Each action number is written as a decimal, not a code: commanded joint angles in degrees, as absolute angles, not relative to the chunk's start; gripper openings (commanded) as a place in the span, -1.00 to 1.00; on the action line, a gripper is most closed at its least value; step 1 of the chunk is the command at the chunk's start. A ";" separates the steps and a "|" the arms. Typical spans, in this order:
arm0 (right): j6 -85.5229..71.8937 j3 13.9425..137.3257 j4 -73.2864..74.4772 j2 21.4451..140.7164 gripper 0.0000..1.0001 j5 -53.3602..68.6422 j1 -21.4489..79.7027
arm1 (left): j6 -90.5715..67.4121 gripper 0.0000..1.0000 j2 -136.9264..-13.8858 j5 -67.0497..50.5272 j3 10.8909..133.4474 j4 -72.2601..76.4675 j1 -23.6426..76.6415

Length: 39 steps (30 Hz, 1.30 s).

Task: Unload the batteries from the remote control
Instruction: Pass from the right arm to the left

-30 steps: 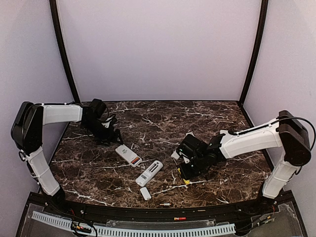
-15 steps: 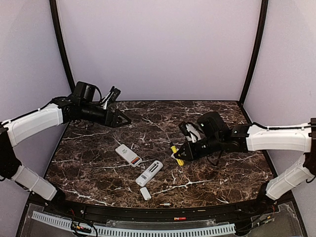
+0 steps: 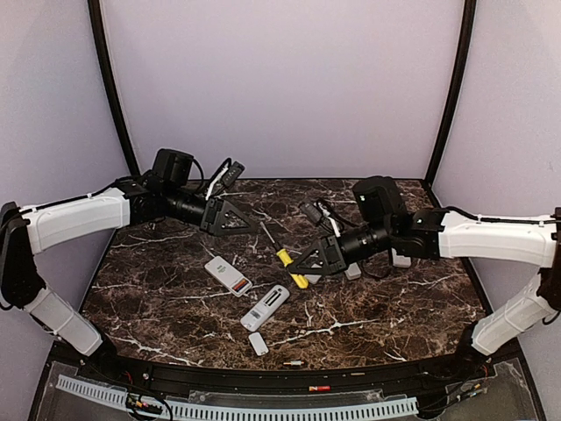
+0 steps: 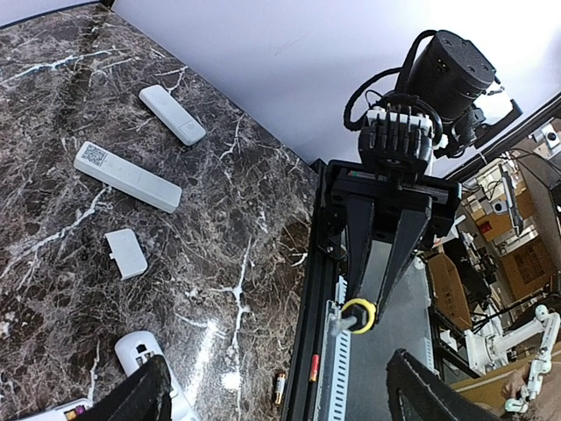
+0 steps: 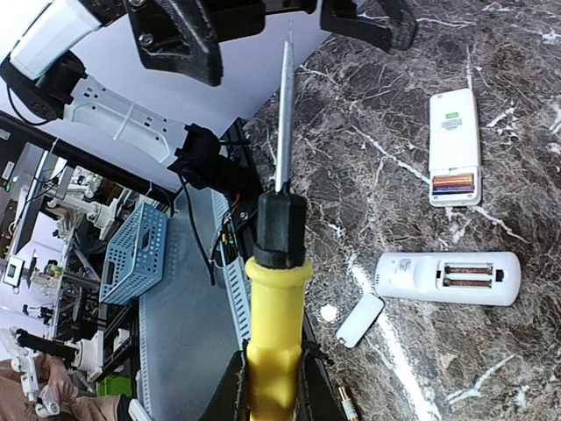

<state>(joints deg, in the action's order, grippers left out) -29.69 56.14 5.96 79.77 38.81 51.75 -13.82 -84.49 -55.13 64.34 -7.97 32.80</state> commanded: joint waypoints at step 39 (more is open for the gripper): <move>-30.94 55.99 -1.11 82.44 -1.00 42.17 51.24 | -19.94 -0.87 -87.60 -64.27 63.03 -1.14 35.33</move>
<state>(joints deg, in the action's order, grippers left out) -30.57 56.69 2.02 84.01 43.64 51.72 -19.92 -87.53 -62.63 63.70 -1.74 35.03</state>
